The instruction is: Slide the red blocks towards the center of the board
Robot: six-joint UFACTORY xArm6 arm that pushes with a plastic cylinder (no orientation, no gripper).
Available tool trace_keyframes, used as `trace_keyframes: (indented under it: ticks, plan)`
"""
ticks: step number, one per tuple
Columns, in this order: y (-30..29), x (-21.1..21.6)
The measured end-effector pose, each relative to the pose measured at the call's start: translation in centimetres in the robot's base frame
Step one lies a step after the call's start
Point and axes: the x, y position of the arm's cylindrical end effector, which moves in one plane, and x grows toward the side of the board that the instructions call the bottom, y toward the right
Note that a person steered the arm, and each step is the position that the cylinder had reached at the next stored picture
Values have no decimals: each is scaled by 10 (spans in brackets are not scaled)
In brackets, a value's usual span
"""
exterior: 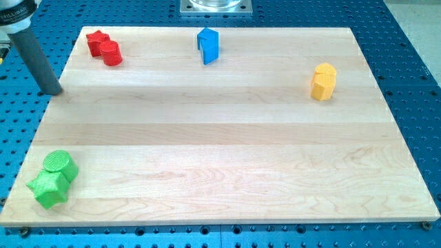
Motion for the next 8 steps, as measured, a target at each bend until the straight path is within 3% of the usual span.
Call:
trace_keyframes:
  ticks: [1, 3, 4, 5, 7, 8]
  plan:
    - [1, -38]
    - [8, -157]
    - [40, -158]
    - [54, -124]
    - [96, -105]
    - [99, -122]
